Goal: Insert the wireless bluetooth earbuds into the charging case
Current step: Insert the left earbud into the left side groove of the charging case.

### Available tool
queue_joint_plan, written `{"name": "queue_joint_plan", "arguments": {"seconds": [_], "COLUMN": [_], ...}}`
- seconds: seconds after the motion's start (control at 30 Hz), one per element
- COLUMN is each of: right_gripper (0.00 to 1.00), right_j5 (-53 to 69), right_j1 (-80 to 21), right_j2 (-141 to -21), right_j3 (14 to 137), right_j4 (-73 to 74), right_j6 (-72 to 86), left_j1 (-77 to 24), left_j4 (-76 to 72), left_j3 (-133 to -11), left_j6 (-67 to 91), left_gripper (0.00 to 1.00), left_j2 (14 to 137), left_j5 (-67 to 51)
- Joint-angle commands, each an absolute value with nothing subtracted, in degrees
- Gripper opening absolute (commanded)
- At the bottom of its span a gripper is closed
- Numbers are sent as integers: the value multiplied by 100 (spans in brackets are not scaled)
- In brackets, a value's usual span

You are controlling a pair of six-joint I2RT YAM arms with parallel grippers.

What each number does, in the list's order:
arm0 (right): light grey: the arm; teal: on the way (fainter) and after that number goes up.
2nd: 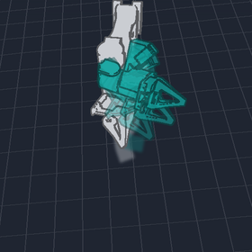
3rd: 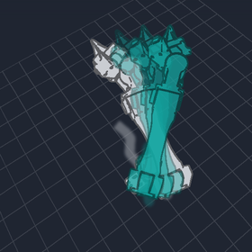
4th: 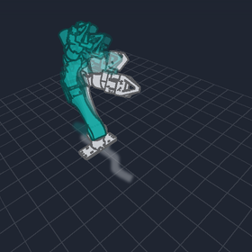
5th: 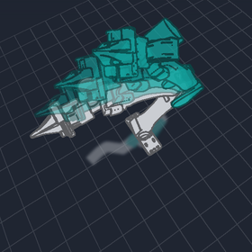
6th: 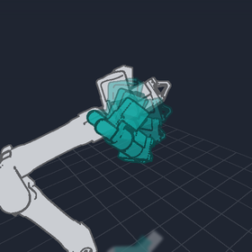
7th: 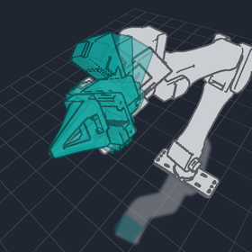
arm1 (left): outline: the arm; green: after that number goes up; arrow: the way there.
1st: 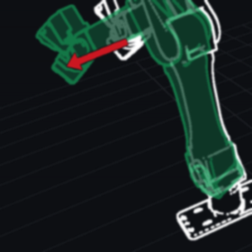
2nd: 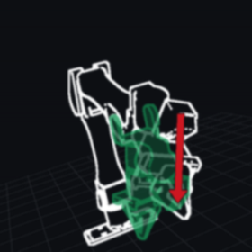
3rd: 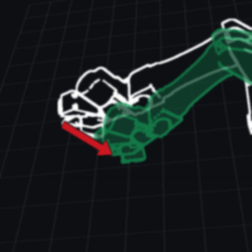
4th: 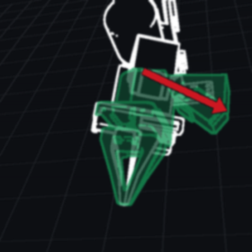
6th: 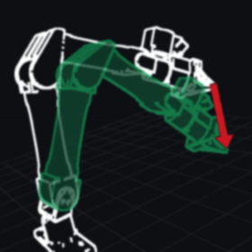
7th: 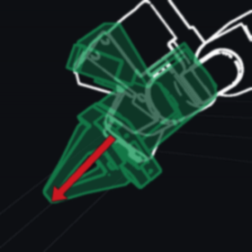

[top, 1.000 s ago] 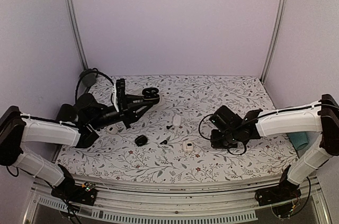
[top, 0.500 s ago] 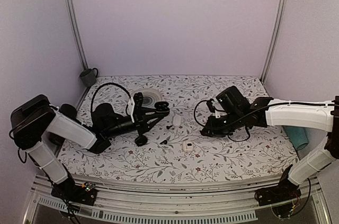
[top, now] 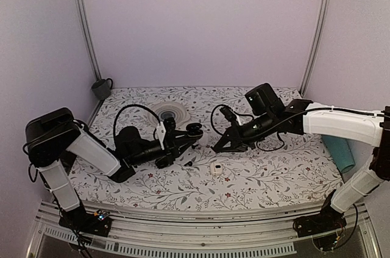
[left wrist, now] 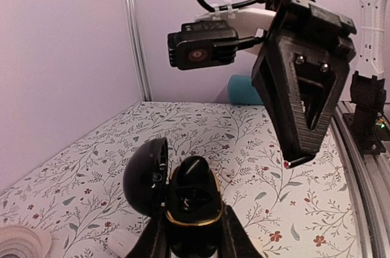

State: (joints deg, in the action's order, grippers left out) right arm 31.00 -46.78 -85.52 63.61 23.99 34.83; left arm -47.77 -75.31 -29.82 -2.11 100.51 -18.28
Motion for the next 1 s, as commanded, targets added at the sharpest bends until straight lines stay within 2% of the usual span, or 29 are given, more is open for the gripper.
{"name": "queue_joint_plan", "arguments": {"seconds": [0.0,0.97], "right_gripper": [13,13], "right_j5": [4130,5195], "right_j1": [-4656,-4323], "right_j2": [-8806,-9566], "right_j3": [6762,7345], "right_j4": [2374,2726], "right_j6": [3647,4301], "left_j1": [-5019,-5622], "left_j4": [-7991,-8343], "left_j3": [-3103,-2988], "left_j6": [-884,-2189], "left_gripper": [0,0], "left_j2": [10222,10736], "left_j5": [-1570,-970]}}
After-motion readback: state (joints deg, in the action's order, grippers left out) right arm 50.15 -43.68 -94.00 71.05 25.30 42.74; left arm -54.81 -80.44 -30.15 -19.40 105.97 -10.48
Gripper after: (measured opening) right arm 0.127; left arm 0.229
